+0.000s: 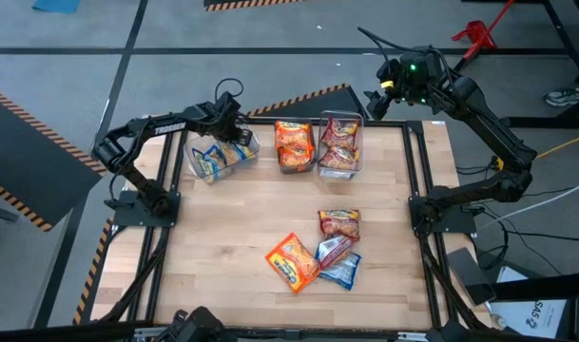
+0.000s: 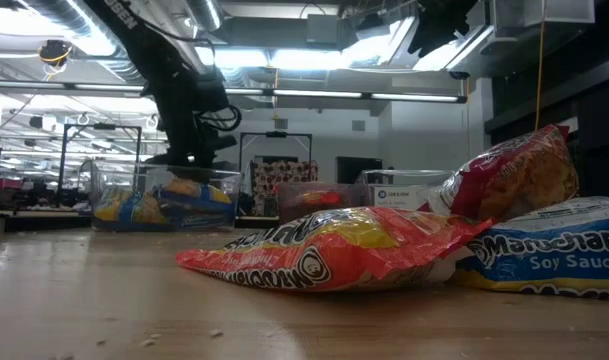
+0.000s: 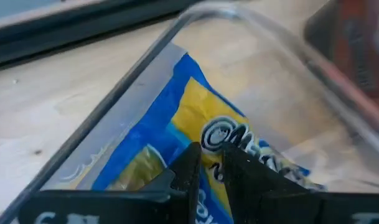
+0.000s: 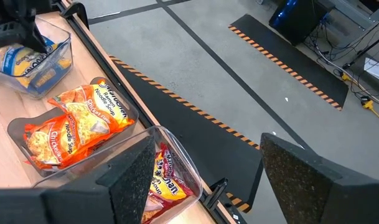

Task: Sort Maruchan noodles
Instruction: Put the blue noodle pack into the left transparent bin, then put the red noodle pack into the right transparent bin

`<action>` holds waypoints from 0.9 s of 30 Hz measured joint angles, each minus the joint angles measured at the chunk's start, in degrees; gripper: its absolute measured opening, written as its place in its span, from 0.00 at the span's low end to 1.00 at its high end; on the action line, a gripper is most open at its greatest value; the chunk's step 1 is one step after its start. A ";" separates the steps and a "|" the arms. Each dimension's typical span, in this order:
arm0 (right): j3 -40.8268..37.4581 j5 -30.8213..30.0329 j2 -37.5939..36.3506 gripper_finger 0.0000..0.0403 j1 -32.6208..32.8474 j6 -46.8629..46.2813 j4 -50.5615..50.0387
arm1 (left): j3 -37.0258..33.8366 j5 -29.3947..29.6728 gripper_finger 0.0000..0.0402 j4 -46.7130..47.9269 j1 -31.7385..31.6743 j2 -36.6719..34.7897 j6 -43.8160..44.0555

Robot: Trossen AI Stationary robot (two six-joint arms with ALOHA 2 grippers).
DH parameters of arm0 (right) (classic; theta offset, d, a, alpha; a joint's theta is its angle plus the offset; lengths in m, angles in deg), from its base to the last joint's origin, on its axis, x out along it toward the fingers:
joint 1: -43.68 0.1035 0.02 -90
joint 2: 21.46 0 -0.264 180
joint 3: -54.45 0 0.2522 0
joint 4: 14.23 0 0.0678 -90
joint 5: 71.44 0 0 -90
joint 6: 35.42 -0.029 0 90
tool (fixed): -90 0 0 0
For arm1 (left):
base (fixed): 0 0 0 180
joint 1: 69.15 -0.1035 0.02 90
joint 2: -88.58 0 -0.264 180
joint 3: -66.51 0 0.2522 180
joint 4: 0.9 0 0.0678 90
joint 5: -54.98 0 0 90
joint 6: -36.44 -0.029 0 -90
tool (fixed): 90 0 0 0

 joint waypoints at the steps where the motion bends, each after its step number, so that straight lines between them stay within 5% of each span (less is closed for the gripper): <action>1: 0.00 0.00 0.00 0.69 0.00 0.00 0.00 | 0.57 -0.07 0.15 0.35 0.01 -0.47 0.00; 9: 0.00 1.01 0.00 0.69 0.00 -0.09 -0.07 | 7.25 -7.58 0.15 0.50 0.05 -6.88 -1.35; 19: 0.00 22.18 0.00 0.69 0.09 -0.02 -11.13 | 8.88 -34.61 0.15 -2.38 5.61 -17.25 2.32; 27: -5.21 31.55 -0.97 0.69 2.96 1.83 -19.98 | 8.89 -32.38 0.15 -10.90 19.30 -21.47 10.52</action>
